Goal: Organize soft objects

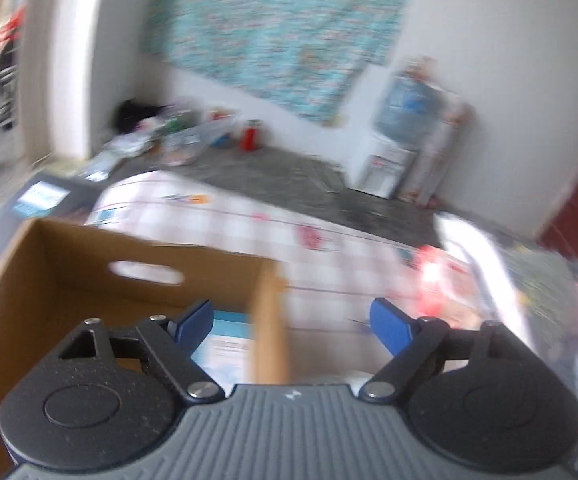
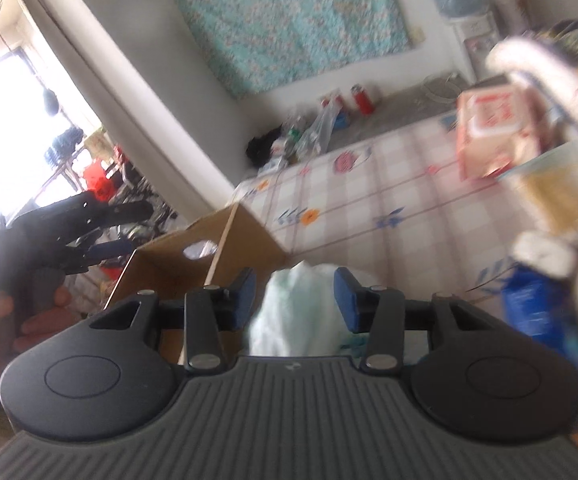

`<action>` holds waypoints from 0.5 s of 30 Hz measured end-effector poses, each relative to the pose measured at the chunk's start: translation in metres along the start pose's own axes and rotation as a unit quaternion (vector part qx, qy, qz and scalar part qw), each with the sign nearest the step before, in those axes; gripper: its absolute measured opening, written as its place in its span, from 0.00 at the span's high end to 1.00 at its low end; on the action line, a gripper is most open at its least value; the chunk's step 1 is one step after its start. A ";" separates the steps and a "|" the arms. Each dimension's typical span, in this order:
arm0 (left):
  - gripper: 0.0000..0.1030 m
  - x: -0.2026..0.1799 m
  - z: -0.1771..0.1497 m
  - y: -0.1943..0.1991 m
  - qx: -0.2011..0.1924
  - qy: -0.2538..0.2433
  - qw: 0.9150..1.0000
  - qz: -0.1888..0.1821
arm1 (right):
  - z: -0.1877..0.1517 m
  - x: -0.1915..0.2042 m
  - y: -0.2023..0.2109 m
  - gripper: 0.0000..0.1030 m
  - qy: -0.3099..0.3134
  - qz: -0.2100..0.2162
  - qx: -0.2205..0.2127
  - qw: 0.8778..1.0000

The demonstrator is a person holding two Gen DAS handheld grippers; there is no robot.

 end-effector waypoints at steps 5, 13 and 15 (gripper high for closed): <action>0.17 -0.087 -0.048 -0.006 0.029 -0.062 0.996 -0.048 | 0.007 -0.052 0.074 0.52 0.004 -0.073 -0.042 0.996; 0.30 -0.216 -0.153 -0.045 0.108 -0.189 0.967 -0.134 | 0.009 -0.181 0.152 0.49 -0.053 -0.195 -0.040 0.979; 0.39 -0.239 -0.172 -0.056 0.128 -0.206 0.957 -0.157 | 0.005 -0.214 0.154 0.49 -0.077 -0.203 -0.028 0.976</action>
Point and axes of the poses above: each gripper's, at about its wrist camera, not at the fingertips, and y roughly against the way its jaws point, x to its left, z to its top, the point moved 3 cm from there along -y, roughly the way its jaws point, and after that the axes turned 12 degrees about y, right-handed, at the moved point
